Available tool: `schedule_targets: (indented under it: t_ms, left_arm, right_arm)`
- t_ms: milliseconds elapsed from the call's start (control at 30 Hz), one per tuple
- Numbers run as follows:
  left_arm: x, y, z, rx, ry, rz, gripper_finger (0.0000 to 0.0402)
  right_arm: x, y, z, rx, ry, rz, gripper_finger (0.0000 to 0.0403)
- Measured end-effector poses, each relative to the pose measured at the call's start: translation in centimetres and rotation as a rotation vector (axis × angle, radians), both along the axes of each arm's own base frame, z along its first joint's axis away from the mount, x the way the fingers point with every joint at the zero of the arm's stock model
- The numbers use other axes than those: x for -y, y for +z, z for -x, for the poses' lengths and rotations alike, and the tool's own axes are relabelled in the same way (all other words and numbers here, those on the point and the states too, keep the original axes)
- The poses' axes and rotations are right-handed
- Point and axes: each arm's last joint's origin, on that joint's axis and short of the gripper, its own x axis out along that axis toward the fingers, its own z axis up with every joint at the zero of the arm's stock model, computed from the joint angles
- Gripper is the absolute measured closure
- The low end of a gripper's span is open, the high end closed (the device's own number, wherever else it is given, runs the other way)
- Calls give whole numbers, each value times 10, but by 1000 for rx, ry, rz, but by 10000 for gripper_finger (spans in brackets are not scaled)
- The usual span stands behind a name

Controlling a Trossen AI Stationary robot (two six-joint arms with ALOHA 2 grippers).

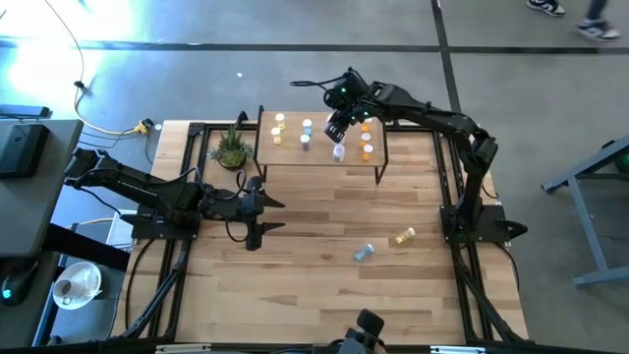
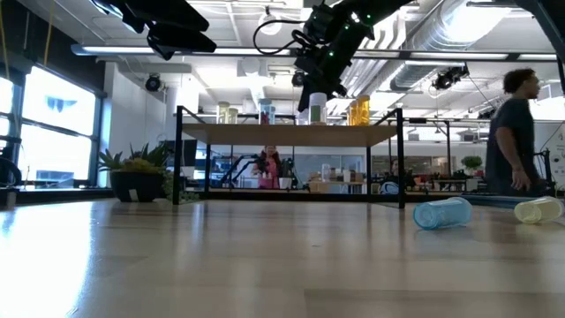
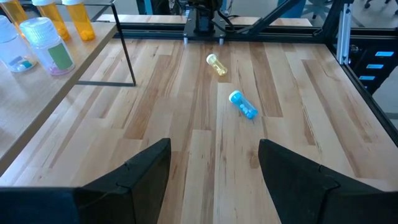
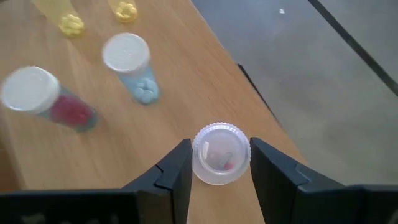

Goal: Pick and place medicine bottles onto shelf by color
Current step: Adjust the top transparent pill bottle on the shelf to align with the others

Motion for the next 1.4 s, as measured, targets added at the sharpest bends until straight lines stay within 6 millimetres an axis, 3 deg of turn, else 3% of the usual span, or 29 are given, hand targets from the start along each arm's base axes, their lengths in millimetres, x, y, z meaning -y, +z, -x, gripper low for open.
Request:
schedule_targets:
  t_ms: [300, 667, 867, 1400]
  left_arm:
    - [0, 0, 0, 0, 0, 0, 170]
    - [0, 0, 0, -1, 0, 0, 170]
    - [0, 0, 0, -1, 0, 0, 170]
    - [0, -3, 1, -33, 0, -4, 170]
  right_arm:
    - [-1, 22, 8, -49, -1, 9, 277]
    - [5, 23, 22, -126, -64, -5, 278]
    - [4, 33, 25, -71, -54, 7, 278]
    - [5, 13, 21, -21, -53, -56, 279]
